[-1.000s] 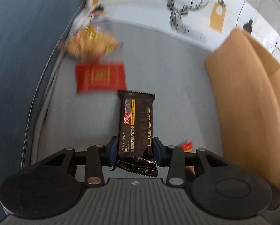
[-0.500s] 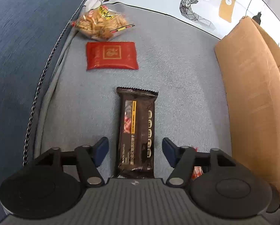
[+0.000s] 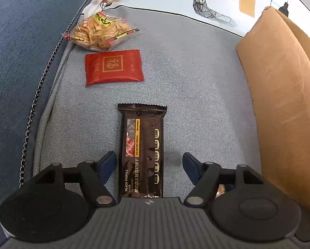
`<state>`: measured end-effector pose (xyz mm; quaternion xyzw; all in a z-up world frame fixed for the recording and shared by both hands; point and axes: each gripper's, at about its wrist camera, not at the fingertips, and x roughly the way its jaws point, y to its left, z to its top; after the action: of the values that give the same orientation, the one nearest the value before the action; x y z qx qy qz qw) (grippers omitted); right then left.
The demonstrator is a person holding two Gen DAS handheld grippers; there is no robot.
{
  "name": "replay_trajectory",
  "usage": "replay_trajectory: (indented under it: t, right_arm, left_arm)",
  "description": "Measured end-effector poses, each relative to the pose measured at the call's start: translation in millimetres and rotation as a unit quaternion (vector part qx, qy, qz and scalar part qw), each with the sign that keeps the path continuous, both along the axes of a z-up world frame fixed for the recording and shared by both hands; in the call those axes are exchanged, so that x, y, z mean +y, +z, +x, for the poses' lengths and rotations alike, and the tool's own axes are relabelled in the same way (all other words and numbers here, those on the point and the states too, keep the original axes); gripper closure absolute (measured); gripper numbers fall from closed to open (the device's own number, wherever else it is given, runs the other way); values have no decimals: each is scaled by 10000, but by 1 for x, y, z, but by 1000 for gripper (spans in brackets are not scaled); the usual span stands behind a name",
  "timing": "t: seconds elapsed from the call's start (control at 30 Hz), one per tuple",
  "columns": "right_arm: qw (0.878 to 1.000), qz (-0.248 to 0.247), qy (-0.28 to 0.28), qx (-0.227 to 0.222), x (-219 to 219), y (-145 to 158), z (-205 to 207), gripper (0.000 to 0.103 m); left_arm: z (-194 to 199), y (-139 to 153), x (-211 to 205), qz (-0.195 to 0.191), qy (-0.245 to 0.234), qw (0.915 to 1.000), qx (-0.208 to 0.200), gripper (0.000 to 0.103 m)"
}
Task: Organize snacks
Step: 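Lift and carry the chocolate bar and red candy with both grippers over the box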
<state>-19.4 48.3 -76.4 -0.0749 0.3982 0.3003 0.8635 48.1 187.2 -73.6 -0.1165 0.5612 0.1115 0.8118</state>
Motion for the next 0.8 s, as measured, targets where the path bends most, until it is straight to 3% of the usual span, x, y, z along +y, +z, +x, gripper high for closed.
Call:
replay_trajectory:
  t: [0.13,0.8]
  right_arm:
    - [10000,57,-69,4,-2,2,-1,80]
    - [9999,138,-59,-9,-8,6,-3,81]
  left_arm:
    - [0,0,0,3,-8,10000,1,28]
    - [1,-2,-1,75,-68,9999,18,28]
